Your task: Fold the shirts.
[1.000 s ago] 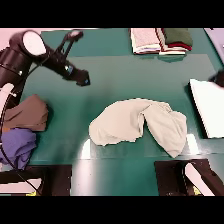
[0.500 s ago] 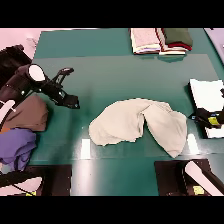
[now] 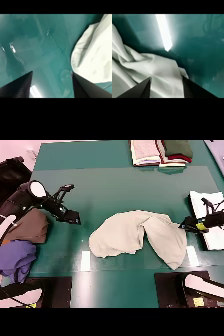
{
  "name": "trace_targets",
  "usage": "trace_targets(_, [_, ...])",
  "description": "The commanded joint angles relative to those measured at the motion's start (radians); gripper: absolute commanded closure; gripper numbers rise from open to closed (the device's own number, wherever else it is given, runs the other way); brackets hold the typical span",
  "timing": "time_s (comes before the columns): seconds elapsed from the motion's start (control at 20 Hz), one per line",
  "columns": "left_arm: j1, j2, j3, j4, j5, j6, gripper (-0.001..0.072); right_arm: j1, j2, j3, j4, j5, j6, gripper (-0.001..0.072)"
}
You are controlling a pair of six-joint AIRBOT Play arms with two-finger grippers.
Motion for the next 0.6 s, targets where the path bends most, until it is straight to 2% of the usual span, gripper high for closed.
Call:
trace_targets(0.0, [0.001, 0.001, -0.007, -0.026, 0.0, 0.0, 0.0139, 0.056, -0.036, 0.036, -0.058, -0.013, 0.008, 0.0335])
trace_targets(0.05, [0.0, 0.001, -0.021, -0.054, 0.007, 0.0, 0.0139, 0.069, -0.033, 0.042, -0.073, -0.012, 0.008, 0.0552])
trace_targets(0.1, [-0.004, 0.001, -0.043, -0.085, 0.018, 0.001, 0.0139, 0.081, -0.028, 0.048, -0.079, -0.011, 0.008, 0.0695])
trace_targets(0.55, [-0.177, 0.0, -0.2, -0.13, 0.211, 0.02, 0.0138, 0.103, 0.079, 0.05, -0.077, -0.023, 0.008, 0.0693])
